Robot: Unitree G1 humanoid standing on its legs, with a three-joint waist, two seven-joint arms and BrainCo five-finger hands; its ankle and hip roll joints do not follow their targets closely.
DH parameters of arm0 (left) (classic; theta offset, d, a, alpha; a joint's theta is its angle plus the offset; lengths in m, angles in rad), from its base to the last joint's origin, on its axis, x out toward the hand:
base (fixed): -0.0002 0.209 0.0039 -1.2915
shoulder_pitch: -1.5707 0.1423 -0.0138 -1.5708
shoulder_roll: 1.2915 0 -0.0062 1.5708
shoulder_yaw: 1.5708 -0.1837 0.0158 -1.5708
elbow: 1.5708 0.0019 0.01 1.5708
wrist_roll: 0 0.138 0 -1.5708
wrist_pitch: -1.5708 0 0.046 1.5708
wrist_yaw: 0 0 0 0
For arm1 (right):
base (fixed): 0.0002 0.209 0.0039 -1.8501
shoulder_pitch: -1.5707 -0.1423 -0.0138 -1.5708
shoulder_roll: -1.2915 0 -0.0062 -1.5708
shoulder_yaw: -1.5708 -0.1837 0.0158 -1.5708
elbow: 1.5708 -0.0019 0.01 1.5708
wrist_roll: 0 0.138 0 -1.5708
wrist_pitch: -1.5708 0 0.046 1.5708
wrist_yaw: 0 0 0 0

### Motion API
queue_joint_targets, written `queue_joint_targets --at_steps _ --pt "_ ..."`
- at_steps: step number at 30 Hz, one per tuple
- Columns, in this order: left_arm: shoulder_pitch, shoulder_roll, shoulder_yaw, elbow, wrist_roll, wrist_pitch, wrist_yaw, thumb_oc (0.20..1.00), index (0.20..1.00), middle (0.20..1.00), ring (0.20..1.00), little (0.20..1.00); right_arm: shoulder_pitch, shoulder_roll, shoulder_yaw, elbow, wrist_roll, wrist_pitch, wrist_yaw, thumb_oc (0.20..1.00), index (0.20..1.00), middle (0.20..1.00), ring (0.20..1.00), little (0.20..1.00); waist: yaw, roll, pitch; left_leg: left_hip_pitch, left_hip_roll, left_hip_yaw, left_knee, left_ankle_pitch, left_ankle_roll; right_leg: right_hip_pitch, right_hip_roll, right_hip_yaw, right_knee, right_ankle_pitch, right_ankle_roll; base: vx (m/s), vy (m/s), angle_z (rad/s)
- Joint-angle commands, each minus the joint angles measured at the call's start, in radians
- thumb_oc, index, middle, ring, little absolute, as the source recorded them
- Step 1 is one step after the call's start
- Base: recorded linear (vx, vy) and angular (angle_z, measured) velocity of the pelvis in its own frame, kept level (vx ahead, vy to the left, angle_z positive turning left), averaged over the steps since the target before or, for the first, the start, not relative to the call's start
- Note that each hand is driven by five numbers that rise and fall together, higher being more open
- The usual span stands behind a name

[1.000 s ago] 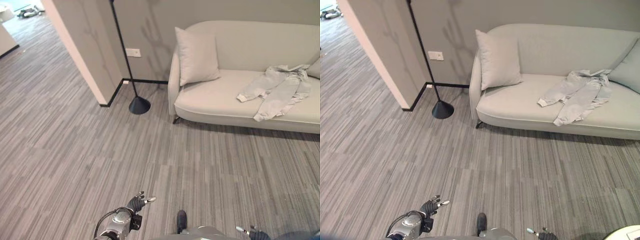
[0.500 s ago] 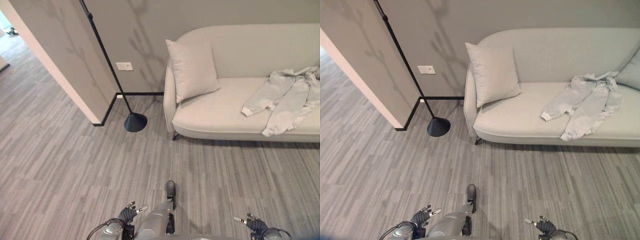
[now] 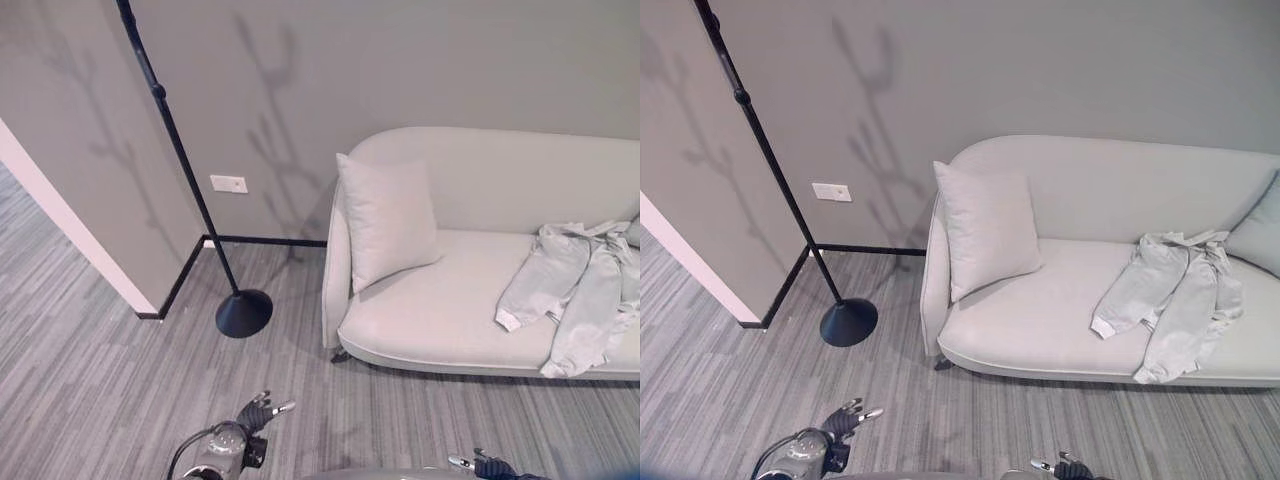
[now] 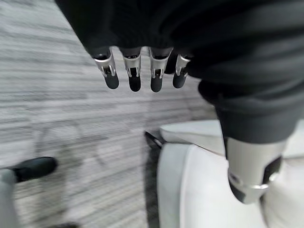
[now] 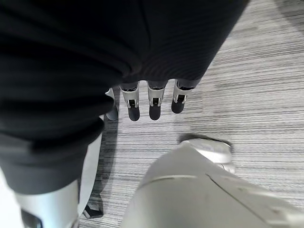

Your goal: Hang the clothes on the sofa on the clothes rack.

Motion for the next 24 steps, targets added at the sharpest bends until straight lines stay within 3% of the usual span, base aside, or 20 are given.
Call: queue_joint_targets --at_steps 1,7,10,12,14,15,17,18,19,20,21,22,23,24 --pt "-0.036 -0.024 0.041 -0.017 0.021 -0.038 0.01 1.0 1.0 1.0 1.0 1.0 -0.029 -0.042 -0.004 -0.03 0.016 -0.003 -0.011 1.0 1.0 1.0 1.0 1.0 -0.024 -0.004 0.056 -0.031 0.104 -0.035 0.0 -0.024 -0.116 0.082 0.006 0.073 -0.171 0.26 -0.004 0.14 -0.203 0.18" --pt "-0.026 -0.019 0.03 -0.012 0.044 -0.034 0.008 1.0 1.0 1.0 1.0 1.0 -0.02 -0.032 0.007 -0.045 0.004 0.004 -0.004 1.0 1.0 1.0 1.0 1.0 -0.023 -0.03 0.045 0.015 0.136 -0.037 0.0 -0.047 -0.141 0.094 -0.058 0.074 -0.197 0.363 0.026 0.11 -0.292 0.09" --pt "-0.026 -0.014 0.027 -0.013 0.046 -0.032 0.006 1.0 1.0 1.0 1.0 1.0 -0.011 -0.032 0.007 -0.044 0.0 0.007 0.001 1.0 1.0 1.0 1.0 1.0 -0.022 -0.044 0.029 0.026 0.168 -0.031 0.0 -0.048 -0.169 0.12 -0.035 0.095 -0.21 0.336 0.035 0.09 -0.384 -0.04" --pt "-0.024 -0.018 0.02 -0.018 0.043 -0.033 0.004 1.0 1.0 1.0 1.0 1.0 -0.006 -0.032 0.014 -0.045 -0.009 0.007 0.002 1.0 1.0 1.0 1.0 1.0 -0.017 -0.041 0.016 0.025 0.216 -0.024 0.0 -0.042 -0.194 0.15 -0.007 0.069 -0.24 0.263 0.029 0.03 -0.431 -0.14" --pt "-0.025 -0.019 0.016 -0.021 0.04 -0.032 0.003 1.0 1.0 1.0 1.0 1.0 -0.009 -0.033 0.019 -0.044 -0.011 0.006 0.003 1.0 1.0 1.0 1.0 1.0 -0.016 -0.038 0.013 0.019 0.237 -0.018 0.0 -0.03 -0.201 0.156 0.006 0.058 -0.243 0.246 0.026 0.0 -0.449 -0.48" --pt "-0.022 -0.025 0.012 -0.019 0.022 -0.035 0.012 1.0 1.0 1.0 1.0 1.0 -0.013 -0.039 0.033 -0.033 -0.021 -0.001 0.0 1.0 1.0 1.0 1.0 1.0 -0.013 -0.018 0.007 0.027 0.336 0.011 0.0 0.041 -0.249 0.178 0.077 0.047 -0.242 0.194 -0.003 0.0 -0.587 -0.32" --pt "-0.024 -0.032 0.0 -0.038 0.009 -0.026 0.001 1.0 1.0 1.0 1.0 1.0 -0.012 -0.05 0.031 -0.044 -0.009 -0.005 -0.005 1.0 1.0 1.0 1.0 1.0 -0.016 -0.008 0.02 -0.025 0.365 0.0 0.062 0.079 -0.235 0.197 0.106 0.03 -0.235 0.159 -0.035 -0.03 -0.588 -0.01" --pt "-0.03 -0.047 -0.027 -0.057 0.01 -0.017 -0.003 1.0 1.0 1.0 1.0 1.0 -0.012 -0.061 0.028 -0.053 0.005 -0.012 -0.021 1.0 1.0 1.0 1.0 1.0 -0.027 0.001 0.044 -0.068 0.399 -0.022 0.162 0.162 -0.238 0.24 0.143 0.007 -0.245 0.146 -0.067 -0.03 -0.492 -0.07" --pt "-0.034 -0.052 -0.038 -0.067 0.011 -0.016 -0.004 1.0 1.0 1.0 1.0 1.0 -0.011 -0.067 0.026 -0.063 0.011 -0.013 -0.022 1.0 1.0 1.0 1.0 1.0 -0.031 0.001 0.054 -0.097 0.408 -0.017 0.217 0.2 -0.233 0.256 0.152 -0.002 -0.252 0.14 -0.077 -0.01 -0.39 -0.38" --pt "-0.034 -0.052 -0.038 -0.067 0.011 -0.016 -0.004 1.0 1.0 1.0 1.0 1.0 -0.011 -0.067 0.026 -0.063 0.011 -0.013 -0.022 1.0 1.0 1.0 1.0 1.0 -0.032 0.002 0.054 -0.1 0.408 -0.02 0.22 0.199 -0.233 0.256 0.152 -0.004 -0.252 0.14 -0.078 -0.02 -0.236 -0.34" --pt "-0.035 -0.06 -0.048 -0.08 0.001 -0.012 -0.004 1.0 1.0 1.0 1.0 1.0 -0.009 -0.074 0.024 -0.075 0.017 -0.016 -0.025 1.0 1.0 1.0 1.0 1.0 -0.037 -0.006 0.071 -0.142 0.416 -0.006 0.299 0.228 -0.217 0.27 0.158 -0.006 -0.253 0.14 -0.094 0.01 -0.353 -0.41" --pt "-0.032 -0.066 -0.056 -0.109 -0.005 -0.009 -0.01 1.0 1.0 1.0 1.0 1.0 -0.016 -0.081 0.041 -0.084 0.011 -0.012 -0.027 1.0 1.0 1.0 1.0 1.0 -0.018 -0.026 0.091 -0.215 0.32 -0.031 0.402 0.156 -0.181 0.281 0.165 0.012 -0.252 0.13 -0.108 0.01 -0.352 -0.17" --pt "-0.032 -0.065 -0.056 -0.11 -0.005 -0.009 -0.01 1.0 1.0 1.0 1.0 1.0 -0.016 -0.081 0.041 -0.084 0.011 -0.012 -0.027 1.0 1.0 1.0 1.0 1.0 -0.019 -0.027 0.089 -0.218 0.319 -0.032 0.401 0.157 -0.18 0.278 0.164 0.011 -0.252 0.13 -0.108 0.07 -0.31 -0.16" --pt "-0.029 -0.066 -0.06 -0.121 -0.01 -0.01 -0.014 1.0 1.0 1.0 1.0 1.0 -0.015 -0.084 0.049 -0.085 0.005 -0.011 -0.025 1.0 1.0 1.0 1.0 1.0 -0.004 -0.034 0.095 -0.246 0.238 -0.062 0.404 0.085 -0.163 0.287 0.166 0.021 -0.254 0.127 -0.111 0.09 -0.146 -0.31"
